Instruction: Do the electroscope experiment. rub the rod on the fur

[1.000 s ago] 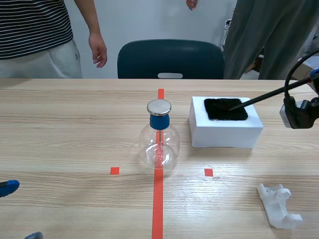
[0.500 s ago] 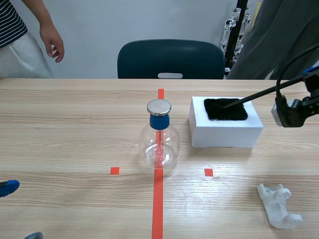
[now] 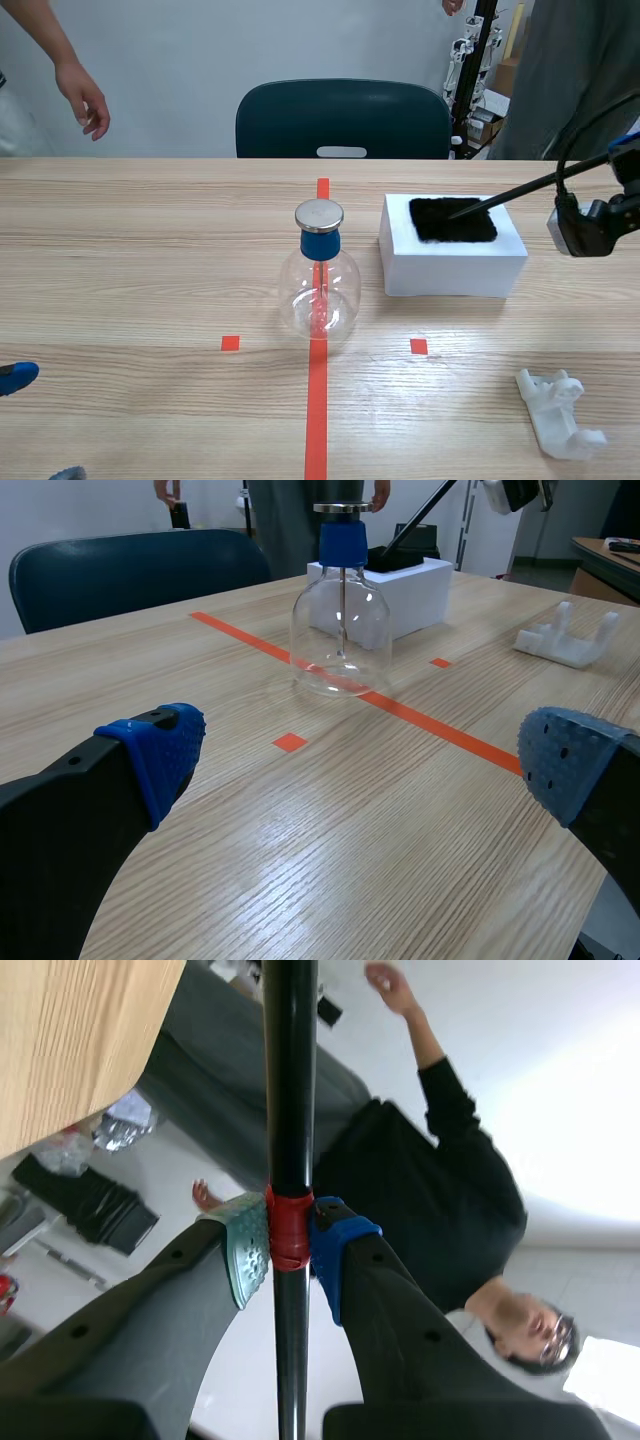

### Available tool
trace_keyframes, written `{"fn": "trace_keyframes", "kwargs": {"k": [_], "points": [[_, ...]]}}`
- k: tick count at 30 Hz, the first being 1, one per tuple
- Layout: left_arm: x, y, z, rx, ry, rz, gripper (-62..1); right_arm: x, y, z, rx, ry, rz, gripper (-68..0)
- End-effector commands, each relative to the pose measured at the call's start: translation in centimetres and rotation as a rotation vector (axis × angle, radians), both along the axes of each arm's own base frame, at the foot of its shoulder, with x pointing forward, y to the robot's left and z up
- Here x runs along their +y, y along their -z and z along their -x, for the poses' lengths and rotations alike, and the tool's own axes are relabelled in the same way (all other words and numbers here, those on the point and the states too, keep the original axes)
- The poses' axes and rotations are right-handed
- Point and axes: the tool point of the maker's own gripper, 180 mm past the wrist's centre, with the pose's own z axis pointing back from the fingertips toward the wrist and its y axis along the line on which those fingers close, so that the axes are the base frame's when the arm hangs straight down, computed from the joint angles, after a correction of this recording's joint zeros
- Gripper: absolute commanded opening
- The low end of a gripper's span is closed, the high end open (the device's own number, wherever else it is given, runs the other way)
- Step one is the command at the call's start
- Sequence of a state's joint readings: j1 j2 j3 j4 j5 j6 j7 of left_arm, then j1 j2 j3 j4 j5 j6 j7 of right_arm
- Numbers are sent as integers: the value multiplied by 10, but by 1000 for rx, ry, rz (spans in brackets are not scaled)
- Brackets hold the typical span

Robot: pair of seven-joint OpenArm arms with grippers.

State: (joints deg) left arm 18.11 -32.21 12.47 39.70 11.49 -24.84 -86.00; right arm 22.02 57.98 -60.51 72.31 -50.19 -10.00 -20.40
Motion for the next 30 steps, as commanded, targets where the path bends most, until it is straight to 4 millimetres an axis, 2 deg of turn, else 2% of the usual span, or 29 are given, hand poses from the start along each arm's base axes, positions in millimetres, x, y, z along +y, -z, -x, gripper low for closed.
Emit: {"fn": "trace_keyframes", "kwargs": {"k": [1, 4, 7, 11, 13, 17, 19, 26, 28, 30], "points": [[0, -11, -1, -44, -8, 44, 14, 3, -6, -3, -5, -39, 17, -675], [0, -11, -1, -44, -8, 44, 14, 6, -10, -7, -45, 0, -1, -675], [0, -11, -1, -44, -8, 44, 14, -6, -18, -9, -98, 87, -4, -675], [0, -11, -1, -44, -8, 44, 14, -21, -17, -4, -66, 83, 20, -675], [0, -11, -1, -44, -8, 44, 14, -17, -14, -3, -44, 54, 17, -675], [0, -11, -1, -44, -8, 44, 14, 6, -8, -7, -42, 13, -17, -675], [0, -11, -1, -44, -8, 44, 14, 11, -8, -8, -55, 15, -21, -675], [0, -11, -1, -44, -8, 44, 14, -19, -14, -2, -39, 55, 22, -675], [0, -11, -1, -44, -8, 44, 14, -18, -14, -2, -39, 53, 22, -675], [0, -11, -1, -44, -8, 44, 14, -8, -11, -4, -40, 34, 9, -675]]}}
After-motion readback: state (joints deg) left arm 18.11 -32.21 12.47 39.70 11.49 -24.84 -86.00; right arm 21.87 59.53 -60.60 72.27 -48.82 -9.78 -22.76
